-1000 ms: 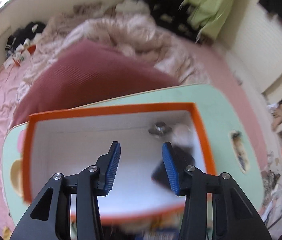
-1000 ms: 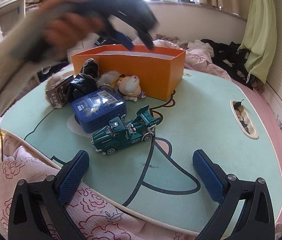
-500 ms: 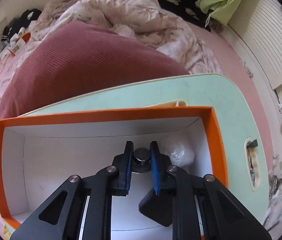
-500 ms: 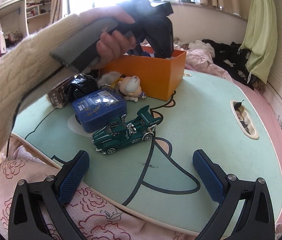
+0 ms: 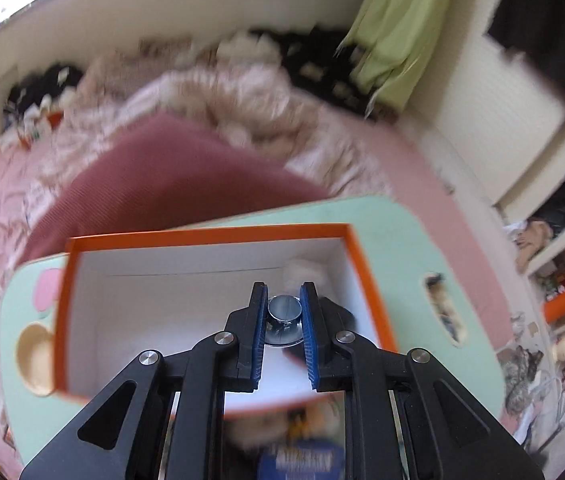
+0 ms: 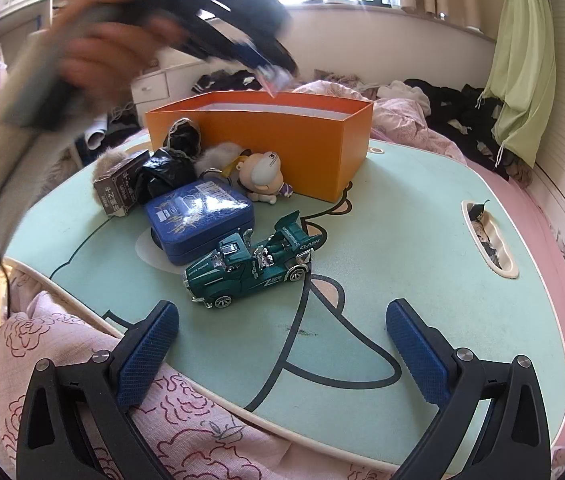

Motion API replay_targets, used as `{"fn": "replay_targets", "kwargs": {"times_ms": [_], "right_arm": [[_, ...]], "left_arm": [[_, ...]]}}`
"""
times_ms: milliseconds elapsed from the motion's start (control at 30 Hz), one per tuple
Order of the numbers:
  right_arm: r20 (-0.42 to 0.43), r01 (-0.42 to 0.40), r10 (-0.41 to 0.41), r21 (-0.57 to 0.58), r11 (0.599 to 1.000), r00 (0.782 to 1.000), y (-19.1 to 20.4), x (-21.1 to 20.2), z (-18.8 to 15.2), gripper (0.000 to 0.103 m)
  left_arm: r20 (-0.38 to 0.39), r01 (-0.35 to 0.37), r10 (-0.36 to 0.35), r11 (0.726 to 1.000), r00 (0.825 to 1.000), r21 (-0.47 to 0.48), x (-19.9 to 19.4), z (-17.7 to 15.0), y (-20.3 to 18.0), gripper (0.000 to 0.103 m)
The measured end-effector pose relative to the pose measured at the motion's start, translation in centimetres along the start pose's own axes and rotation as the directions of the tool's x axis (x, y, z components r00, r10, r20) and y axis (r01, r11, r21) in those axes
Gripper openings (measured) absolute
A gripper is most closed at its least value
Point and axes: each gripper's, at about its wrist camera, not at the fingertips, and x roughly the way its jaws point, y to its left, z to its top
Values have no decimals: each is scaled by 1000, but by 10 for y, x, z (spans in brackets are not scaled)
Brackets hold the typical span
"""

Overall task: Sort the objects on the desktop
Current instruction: 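Lift the silver piece out and set it beside the green car with the left gripper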

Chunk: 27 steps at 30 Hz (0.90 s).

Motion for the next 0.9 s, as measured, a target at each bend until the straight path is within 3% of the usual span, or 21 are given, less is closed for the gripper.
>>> {"fn": "replay_targets", "kwargs": {"times_ms": [133, 200, 333, 400, 467, 533, 633, 733, 900], "right_arm": [[0, 0, 0, 0, 1000, 1000, 0, 0, 0, 103], [0, 0, 0, 0, 1000, 1000, 0, 0, 0, 103], [1, 0, 0, 0, 1000, 1000, 0, -1, -1, 103], [1, 0, 0, 0, 1000, 1000, 0, -1, -1, 103], [1, 0, 0, 0, 1000, 1000, 0, -1, -1, 103], [1, 0, 0, 0, 1000, 1000, 0, -1, -1, 103], [1, -1, 1, 0, 1000, 1000, 0, -1, -2, 103], [1, 0, 0, -1, 1000, 1000, 0, -1, -2, 103], [1, 0, 0, -1, 1000, 1000, 0, -1, -2, 103]], "left_arm": [[55, 34, -36, 999, 998, 41, -38, -46, 6, 18], [61, 7, -9, 999, 998, 42, -42, -70, 12, 18], [128, -56, 52, 998, 990, 33, -37, -86, 22, 18], [143, -17, 11, 999, 990, 38, -34, -89, 23, 25], [141, 15, -22, 999, 990, 47, -33, -92, 21, 46], [184, -29, 18, 998, 983, 57, -39, -98, 17, 57], [256, -121, 102, 991, 961, 63, -53, -118, 10, 65], [277, -157, 129, 984, 952, 83, -62, -148, 5, 79], [280, -319, 286, 945, 916, 78, -57, -185, 3, 80]]}}
